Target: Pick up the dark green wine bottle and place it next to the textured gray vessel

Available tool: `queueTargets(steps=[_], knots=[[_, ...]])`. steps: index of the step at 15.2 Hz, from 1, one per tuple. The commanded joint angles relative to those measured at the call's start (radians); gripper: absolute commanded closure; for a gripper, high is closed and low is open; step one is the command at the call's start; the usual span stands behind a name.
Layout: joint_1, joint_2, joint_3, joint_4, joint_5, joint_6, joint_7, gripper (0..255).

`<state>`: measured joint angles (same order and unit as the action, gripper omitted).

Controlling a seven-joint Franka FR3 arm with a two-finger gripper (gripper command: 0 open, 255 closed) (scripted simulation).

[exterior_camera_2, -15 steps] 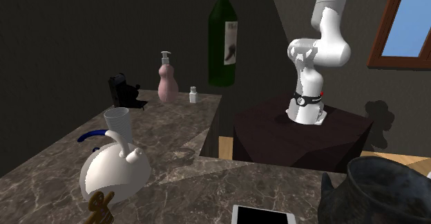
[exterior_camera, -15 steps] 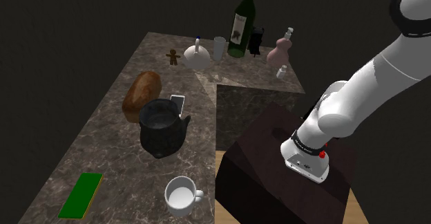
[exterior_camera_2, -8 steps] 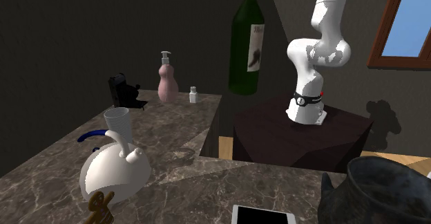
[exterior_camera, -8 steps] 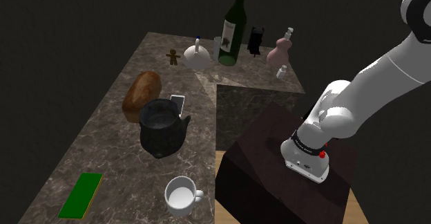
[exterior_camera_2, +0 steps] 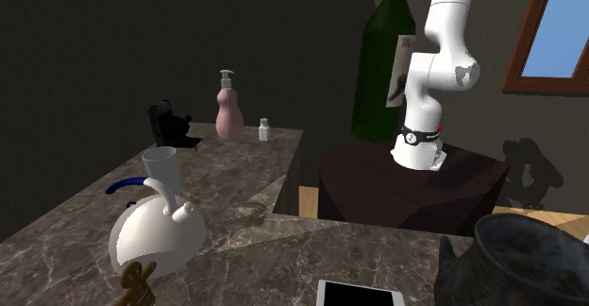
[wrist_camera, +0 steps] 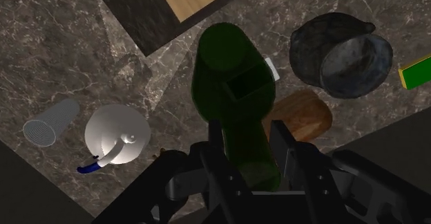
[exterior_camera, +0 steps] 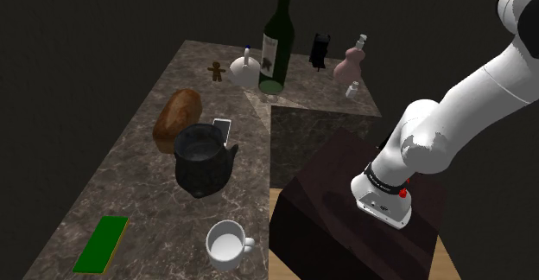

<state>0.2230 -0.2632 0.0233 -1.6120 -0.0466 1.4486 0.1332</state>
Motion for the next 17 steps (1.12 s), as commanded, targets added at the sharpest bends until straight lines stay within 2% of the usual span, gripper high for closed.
queueTargets(steps=[1, 4, 17], knots=[[0.019, 0.022, 0.037, 0.029, 0.003, -0.009, 0.057, 255], [0.051, 0.056, 0.097, 0.068, 0.005, -0.018, 0.148, 255], [0.052, -0.021, 0.092, -0.196, 0.013, 0.169, 0.151, 255]])
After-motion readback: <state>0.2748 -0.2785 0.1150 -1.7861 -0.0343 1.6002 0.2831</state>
